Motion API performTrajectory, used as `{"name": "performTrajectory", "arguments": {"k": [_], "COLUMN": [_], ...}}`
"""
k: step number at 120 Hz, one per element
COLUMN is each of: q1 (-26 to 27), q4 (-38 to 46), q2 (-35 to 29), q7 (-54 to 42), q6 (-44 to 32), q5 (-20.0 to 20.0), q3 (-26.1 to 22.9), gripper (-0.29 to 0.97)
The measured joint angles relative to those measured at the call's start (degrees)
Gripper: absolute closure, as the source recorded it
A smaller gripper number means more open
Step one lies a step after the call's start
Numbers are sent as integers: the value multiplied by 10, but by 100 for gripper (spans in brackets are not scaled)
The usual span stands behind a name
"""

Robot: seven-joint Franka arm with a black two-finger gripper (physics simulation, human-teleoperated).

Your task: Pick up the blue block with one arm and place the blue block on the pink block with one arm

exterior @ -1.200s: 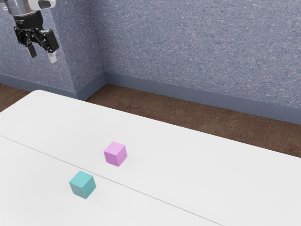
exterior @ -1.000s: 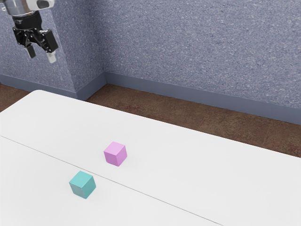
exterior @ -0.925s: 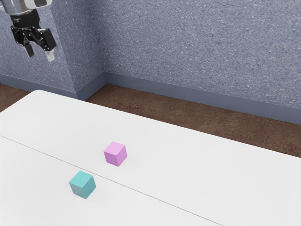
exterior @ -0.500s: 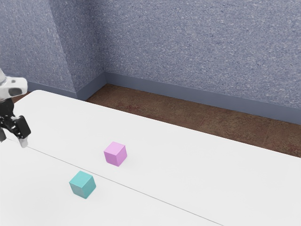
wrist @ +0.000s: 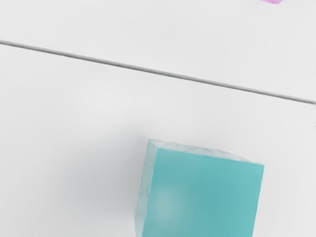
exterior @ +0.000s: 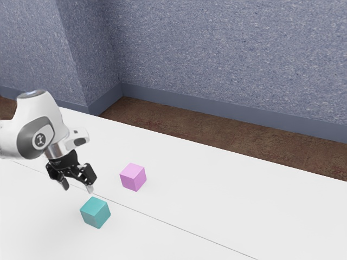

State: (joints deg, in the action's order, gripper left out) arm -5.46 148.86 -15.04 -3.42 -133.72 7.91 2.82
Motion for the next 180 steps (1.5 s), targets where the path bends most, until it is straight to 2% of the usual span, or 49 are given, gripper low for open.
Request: {"name": "performTrajectory", "arguments": {"k": [16, 37, 59, 75, 113, 180], "q1": [0, 1, 0, -2, -7, -7], "q4": [-2, -5, -12, -13, 19, 22], "q2": [40, 62, 65, 72, 43, 108], "q7": [-28, -56, -55, -47, -21, -11], "q6": [-61, -90, -72, -58, -46, -82], "q5": [49, 67, 27, 13, 1, -5], "q3": [-10, -56, -61, -61, -61, -58], "gripper": [0, 0, 0, 0, 0, 1]}}
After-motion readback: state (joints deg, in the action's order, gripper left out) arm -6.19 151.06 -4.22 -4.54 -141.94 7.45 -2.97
